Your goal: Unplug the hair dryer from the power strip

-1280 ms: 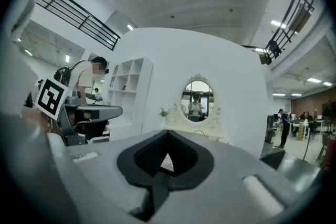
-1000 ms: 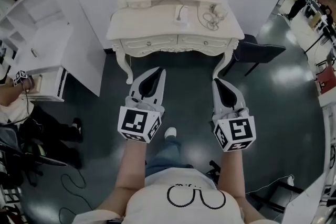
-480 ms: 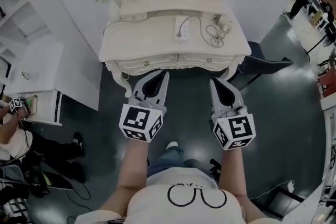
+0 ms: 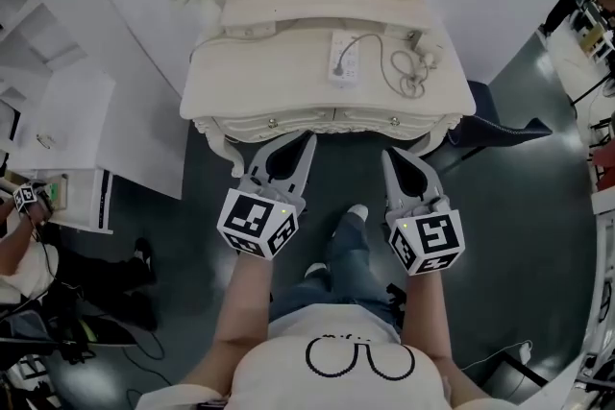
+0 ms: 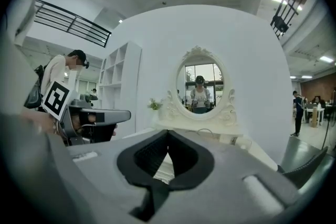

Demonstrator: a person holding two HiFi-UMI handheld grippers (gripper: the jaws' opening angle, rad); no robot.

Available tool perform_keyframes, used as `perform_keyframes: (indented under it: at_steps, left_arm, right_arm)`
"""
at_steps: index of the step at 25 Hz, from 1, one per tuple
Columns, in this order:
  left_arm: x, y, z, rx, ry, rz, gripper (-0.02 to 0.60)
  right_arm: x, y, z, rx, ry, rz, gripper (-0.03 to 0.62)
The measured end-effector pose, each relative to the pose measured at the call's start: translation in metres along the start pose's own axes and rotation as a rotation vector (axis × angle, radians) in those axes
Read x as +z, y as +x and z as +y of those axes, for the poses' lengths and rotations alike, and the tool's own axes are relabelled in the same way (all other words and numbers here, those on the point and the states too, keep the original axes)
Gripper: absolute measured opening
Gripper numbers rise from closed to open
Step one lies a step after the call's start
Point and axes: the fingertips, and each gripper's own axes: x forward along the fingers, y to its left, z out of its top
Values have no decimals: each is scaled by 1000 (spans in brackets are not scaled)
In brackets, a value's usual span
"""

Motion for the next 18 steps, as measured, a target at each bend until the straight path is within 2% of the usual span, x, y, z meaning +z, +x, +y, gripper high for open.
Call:
perform_keyframes:
  at_steps: [3, 6, 7, 13, 18]
  left_arm:
    - [-9, 24, 12, -19, 14, 32, 28]
    - [-16, 57, 22, -50, 37, 69, 160]
    - [-19, 70, 26, -58, 45, 86, 184]
    - [-46, 147, 57, -46, 59, 194, 270]
    - [-67, 201, 79, -28, 80, 266, 275]
  right_arm:
    - [-3, 27, -11, 33, -4, 1, 2]
    - [-3, 57, -27, 67, -10, 4, 2]
    - [-3, 68, -35, 75, -10, 7, 2]
    - [-9, 127, -90, 114, -2, 39, 2]
    - [-24, 164, -134, 140, 14, 84, 2]
